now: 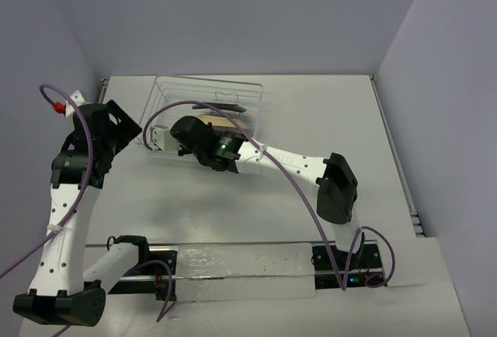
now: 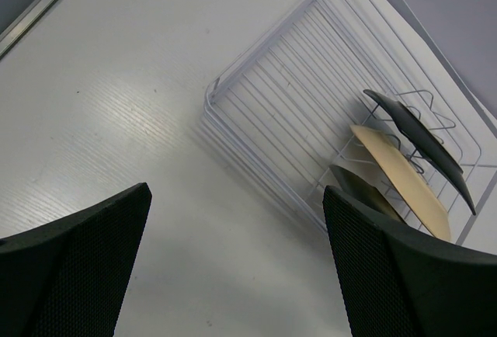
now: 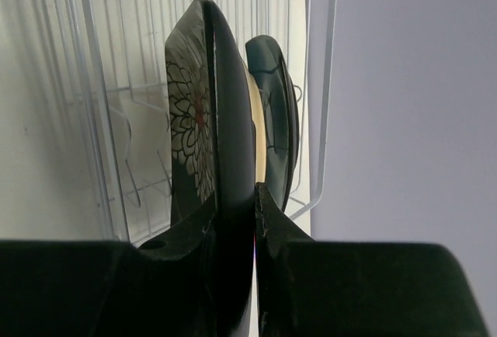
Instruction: Load the plates into the dish rack
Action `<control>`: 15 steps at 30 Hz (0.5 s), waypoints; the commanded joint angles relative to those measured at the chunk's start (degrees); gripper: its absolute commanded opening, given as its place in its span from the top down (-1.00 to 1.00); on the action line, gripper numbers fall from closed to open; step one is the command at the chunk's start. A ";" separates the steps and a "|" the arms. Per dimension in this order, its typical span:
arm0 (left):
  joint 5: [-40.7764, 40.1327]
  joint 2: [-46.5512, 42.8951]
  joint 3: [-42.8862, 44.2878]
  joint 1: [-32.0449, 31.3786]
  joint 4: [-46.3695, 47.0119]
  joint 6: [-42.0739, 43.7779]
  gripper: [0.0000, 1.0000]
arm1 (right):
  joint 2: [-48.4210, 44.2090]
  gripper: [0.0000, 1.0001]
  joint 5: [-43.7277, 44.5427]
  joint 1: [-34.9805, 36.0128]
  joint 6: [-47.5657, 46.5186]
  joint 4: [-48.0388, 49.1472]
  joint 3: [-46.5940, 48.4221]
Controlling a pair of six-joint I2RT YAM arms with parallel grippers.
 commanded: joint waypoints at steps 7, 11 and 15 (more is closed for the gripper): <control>2.51 -0.84 -1.15 0.62 3.05 1.55 -0.99 | 0.55 1.00 0.07 -2.35 -0.13 11.50 -1.74; 2.74 -0.09 -1.47 0.62 3.35 1.62 -0.99 | 1.51 0.98 -2.10 -3.40 2.95 10.37 -1.00; 3.56 -0.08 -1.98 0.62 4.11 1.81 -0.99 | 2.16 0.87 -3.40 -4.25 4.01 11.72 -1.94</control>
